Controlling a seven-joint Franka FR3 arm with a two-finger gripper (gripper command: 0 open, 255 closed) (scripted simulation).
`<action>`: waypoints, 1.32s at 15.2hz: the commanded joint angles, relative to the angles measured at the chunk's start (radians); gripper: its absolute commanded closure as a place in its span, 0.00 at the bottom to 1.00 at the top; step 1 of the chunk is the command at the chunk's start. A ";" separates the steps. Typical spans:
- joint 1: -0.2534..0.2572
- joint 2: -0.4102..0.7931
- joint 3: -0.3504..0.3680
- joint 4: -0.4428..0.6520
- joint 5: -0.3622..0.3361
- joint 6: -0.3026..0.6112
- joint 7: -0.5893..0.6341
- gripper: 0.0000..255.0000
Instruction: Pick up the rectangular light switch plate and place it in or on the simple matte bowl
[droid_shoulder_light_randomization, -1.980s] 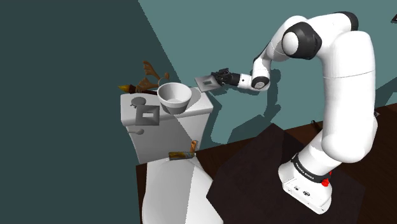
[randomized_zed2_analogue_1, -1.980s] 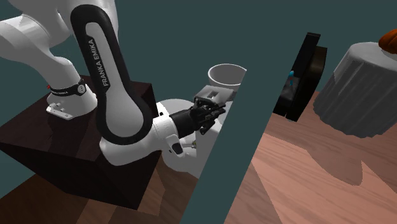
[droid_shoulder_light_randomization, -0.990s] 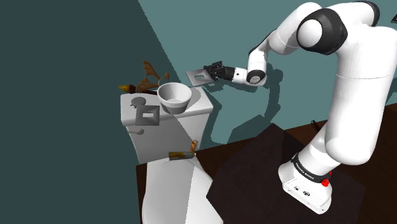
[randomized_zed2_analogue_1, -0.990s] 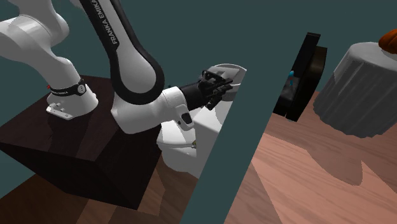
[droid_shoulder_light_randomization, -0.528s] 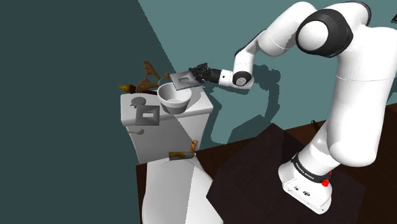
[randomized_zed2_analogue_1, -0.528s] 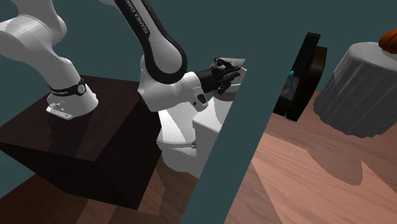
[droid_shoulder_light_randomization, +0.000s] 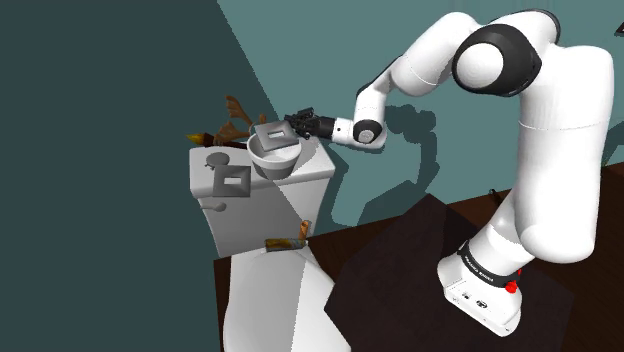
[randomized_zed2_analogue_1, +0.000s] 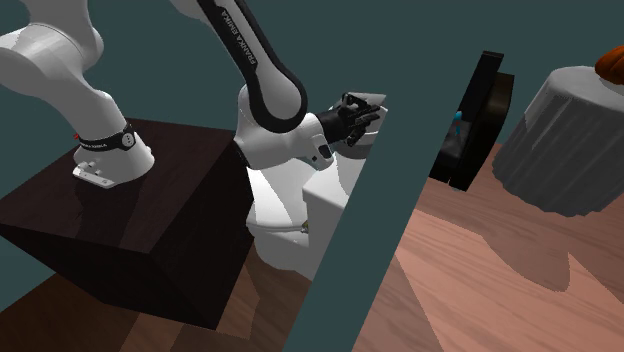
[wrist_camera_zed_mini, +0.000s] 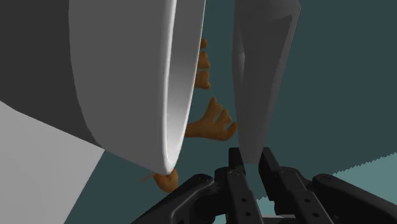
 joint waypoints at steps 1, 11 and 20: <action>-0.004 0.025 0.004 0.007 0.009 -0.015 -0.010 1.00; -0.010 0.114 0.009 0.036 0.036 -0.066 -0.039 1.00; 0.000 0.121 -0.004 0.053 0.039 -0.061 -0.024 0.00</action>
